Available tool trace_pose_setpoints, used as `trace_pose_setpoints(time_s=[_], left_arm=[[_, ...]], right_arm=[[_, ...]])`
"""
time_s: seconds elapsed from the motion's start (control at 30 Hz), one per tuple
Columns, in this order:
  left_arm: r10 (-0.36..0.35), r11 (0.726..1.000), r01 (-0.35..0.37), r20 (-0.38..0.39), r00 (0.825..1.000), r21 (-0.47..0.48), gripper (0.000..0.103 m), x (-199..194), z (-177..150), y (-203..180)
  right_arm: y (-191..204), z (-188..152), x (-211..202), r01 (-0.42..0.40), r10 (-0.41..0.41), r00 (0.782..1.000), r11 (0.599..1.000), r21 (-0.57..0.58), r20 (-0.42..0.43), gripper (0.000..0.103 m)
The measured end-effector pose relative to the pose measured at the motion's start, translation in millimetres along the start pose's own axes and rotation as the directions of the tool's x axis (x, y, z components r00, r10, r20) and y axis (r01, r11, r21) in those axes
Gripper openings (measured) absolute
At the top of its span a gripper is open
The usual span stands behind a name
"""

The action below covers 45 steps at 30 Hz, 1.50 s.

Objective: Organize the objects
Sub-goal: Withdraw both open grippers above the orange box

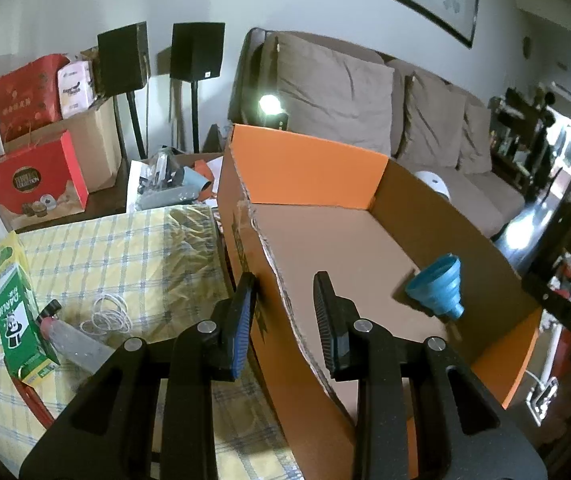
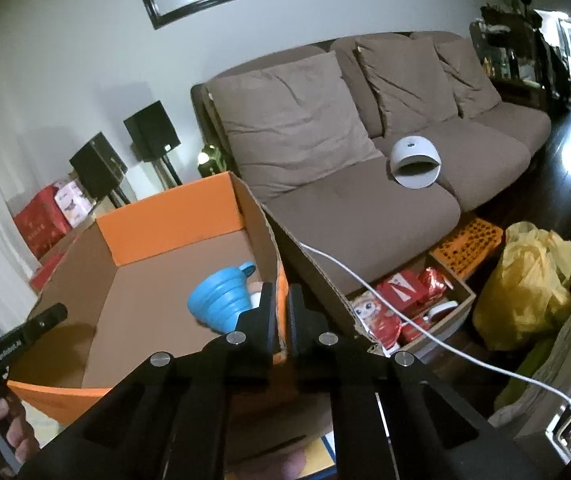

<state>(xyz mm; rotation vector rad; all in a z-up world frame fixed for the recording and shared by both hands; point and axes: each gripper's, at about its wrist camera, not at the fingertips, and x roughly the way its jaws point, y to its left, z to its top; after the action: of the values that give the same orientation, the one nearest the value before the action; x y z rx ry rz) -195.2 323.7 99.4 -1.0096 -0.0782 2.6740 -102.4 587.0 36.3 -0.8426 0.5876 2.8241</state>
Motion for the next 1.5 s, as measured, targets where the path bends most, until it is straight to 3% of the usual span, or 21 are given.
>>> trace_pose_setpoints(time_s=[0.07,0.13,0.17,0.3,0.33,0.37,0.4,0.47,0.63,0.9,1.0,1.1,1.13,1.2,1.27,1.33,1.43,1.5], left_arm=[[0.001,1.000,-0.001,0.003,1.000,-0.001,0.027,-1,-1,0],[-0.003,1.000,0.003,0.001,1.000,-0.005,0.027,-1,-2,3],[-0.003,1.000,0.003,-0.003,1.000,-0.006,0.027,-2,-2,4],[-0.014,1.000,0.014,0.000,1.000,-0.018,0.027,-3,-5,7],[-0.018,1.000,0.018,0.002,1.000,-0.023,0.027,-3,-6,8],[-0.024,0.999,0.024,0.007,1.000,-0.032,0.027,-3,-6,8],[-0.025,0.999,0.026,0.011,1.000,-0.036,0.028,-4,-7,7],[-0.008,0.999,0.009,0.022,1.000,-0.046,0.028,-4,-9,2],[0.014,0.996,-0.009,0.055,0.998,-0.086,0.028,-5,-15,-3],[-0.002,0.992,0.010,0.064,0.998,-0.124,0.033,-6,-20,-6],[-0.045,0.982,0.058,0.076,0.996,-0.179,0.033,-7,-23,-2],[-0.051,0.983,0.063,0.072,0.996,-0.173,0.034,-6,-24,-12],[-0.081,0.980,0.092,0.068,0.994,-0.178,0.037,-6,-23,-16],[-0.184,0.969,0.182,0.005,0.983,-0.170,0.037,0,-16,-34],[-0.250,0.959,0.241,-0.041,0.967,-0.150,0.034,10,-12,-50],[-0.233,0.964,0.224,-0.048,0.971,-0.146,0.028,15,-9,-59],[-0.227,0.962,0.215,-0.057,0.972,-0.166,0.028,20,-10,-57],[-0.240,0.962,0.232,-0.045,0.970,-0.142,0.028,13,-11,-59]], right_arm=[[-7,0,3,-0.003,0.004,1.000,0.999,0.047,-0.005,0.012],[-8,-1,1,0.034,-0.034,0.999,0.998,0.045,0.001,0.048],[-8,0,-1,0.048,-0.048,0.999,0.998,0.037,0.014,0.057],[-12,4,-10,-0.001,-0.003,0.998,0.998,0.068,0.059,0.064],[-13,5,-10,-0.032,0.028,0.998,0.997,0.077,0.054,0.063],[-11,5,-10,-0.080,0.077,0.996,0.995,0.062,0.044,0.035],[-5,6,-10,-0.097,0.096,0.995,0.995,0.032,0.034,0.014],[15,7,-12,0.033,-0.030,0.999,0.996,-0.088,0.034,0.009],[18,6,-17,0.058,-0.052,0.996,0.994,-0.091,0.067,0.008],[14,10,-27,-0.016,0.022,0.994,0.999,-0.052,0.111,0.006],[21,18,-41,-0.024,0.036,0.987,0.997,-0.077,0.157,0.006],[20,34,-44,-0.018,0.034,0.985,0.995,-0.097,0.167,0.006],[18,40,-41,-0.074,0.088,0.984,0.992,-0.098,0.154,0.000],[20,52,-29,-0.140,0.150,0.982,0.986,-0.094,0.116,0.000],[39,55,-13,-0.058,0.072,0.995,0.980,-0.189,0.068,0.000],[44,50,-6,-0.014,0.027,0.998,0.975,-0.221,0.057,0.000],[32,39,-9,-0.046,0.057,0.996,0.986,-0.162,0.069,0.001],[33,33,-9,-0.020,0.035,0.997,0.981,-0.195,0.074,0.001]])
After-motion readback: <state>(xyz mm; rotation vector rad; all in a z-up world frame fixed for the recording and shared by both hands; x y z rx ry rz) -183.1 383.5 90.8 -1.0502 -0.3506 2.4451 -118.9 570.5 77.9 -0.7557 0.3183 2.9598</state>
